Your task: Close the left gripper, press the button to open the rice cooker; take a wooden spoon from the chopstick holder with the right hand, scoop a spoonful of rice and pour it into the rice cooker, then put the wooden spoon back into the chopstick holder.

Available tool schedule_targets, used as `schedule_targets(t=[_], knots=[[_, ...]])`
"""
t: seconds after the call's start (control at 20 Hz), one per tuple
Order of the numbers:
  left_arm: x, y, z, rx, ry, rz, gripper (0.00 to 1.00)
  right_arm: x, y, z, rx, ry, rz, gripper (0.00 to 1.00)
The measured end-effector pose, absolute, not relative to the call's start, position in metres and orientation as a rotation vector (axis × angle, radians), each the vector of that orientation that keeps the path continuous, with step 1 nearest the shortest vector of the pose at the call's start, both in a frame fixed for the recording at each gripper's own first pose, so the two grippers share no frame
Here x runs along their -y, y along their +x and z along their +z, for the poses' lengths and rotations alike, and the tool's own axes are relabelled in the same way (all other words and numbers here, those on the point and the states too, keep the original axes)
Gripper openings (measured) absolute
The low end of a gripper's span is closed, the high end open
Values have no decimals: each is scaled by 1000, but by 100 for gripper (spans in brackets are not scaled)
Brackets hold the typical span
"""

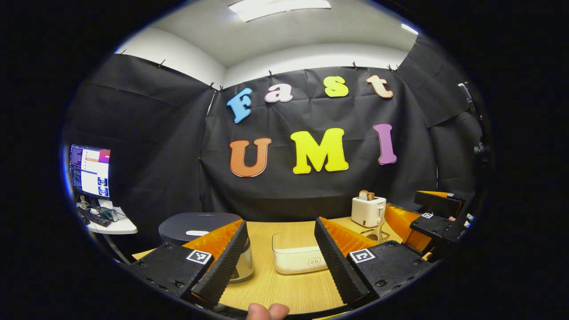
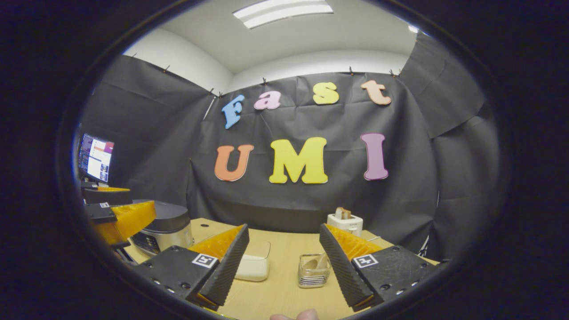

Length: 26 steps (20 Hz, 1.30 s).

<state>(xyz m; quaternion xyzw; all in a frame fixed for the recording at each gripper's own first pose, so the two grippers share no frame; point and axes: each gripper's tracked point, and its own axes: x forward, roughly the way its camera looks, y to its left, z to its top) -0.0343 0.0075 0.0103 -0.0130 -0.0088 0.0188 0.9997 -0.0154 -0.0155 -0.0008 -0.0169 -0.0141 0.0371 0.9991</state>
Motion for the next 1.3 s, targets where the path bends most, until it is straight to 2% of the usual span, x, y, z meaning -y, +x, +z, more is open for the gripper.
schedule_targets(t=[0.25,1.3], knots=[[-9,-27,-2,-23,-32,33,96,18,-14,-3,20,-46,63,94],[-17,-26,1,-19,-29,35,96,20,-9,-12,-6,-19,51,94]])
